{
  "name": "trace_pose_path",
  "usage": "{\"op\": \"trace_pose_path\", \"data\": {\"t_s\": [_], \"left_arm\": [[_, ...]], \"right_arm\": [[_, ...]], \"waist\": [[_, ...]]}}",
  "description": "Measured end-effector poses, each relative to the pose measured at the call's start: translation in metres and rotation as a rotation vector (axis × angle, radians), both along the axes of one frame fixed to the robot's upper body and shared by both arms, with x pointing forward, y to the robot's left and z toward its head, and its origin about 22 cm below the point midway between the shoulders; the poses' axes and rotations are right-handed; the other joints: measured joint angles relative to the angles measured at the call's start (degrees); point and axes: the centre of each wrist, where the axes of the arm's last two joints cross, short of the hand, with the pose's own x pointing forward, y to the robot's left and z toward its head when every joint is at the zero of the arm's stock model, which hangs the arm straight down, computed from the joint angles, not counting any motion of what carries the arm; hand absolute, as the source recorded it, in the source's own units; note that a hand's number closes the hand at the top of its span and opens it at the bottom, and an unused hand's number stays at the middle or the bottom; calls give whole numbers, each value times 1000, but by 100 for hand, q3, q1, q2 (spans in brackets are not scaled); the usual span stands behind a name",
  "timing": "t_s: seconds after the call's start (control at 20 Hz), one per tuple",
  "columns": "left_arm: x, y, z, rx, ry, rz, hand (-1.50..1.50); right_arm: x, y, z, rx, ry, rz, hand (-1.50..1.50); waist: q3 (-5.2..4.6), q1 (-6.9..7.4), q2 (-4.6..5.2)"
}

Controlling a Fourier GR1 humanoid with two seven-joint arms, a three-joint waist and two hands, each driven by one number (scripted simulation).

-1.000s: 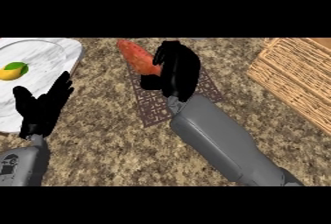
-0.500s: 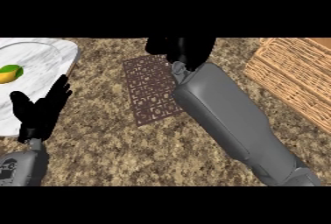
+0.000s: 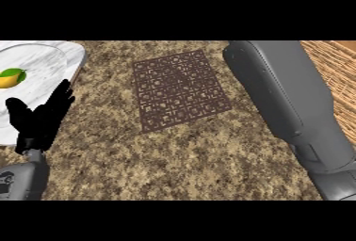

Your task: Pick the sweet potato from the placemat and place it in the basket

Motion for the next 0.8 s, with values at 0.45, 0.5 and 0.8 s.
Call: {"op": "trace_pose_path", "data": {"t_s": [0.45,0.5,0.8], "left_arm": [[-4,3,-2,-5,-4,8,0],[-1,-1,-2,-9,-1,9,0],[0,-3,-4,-4,4,8,0]], "right_arm": [[20,-75,0,-37,47,-182,150],[19,-84,-7,-35,56,-190,150],[16,-133,-28,-35,90,-232,150]], "waist": [[1,-48,-10],[2,-64,-9],[3,-52,-6]]}}
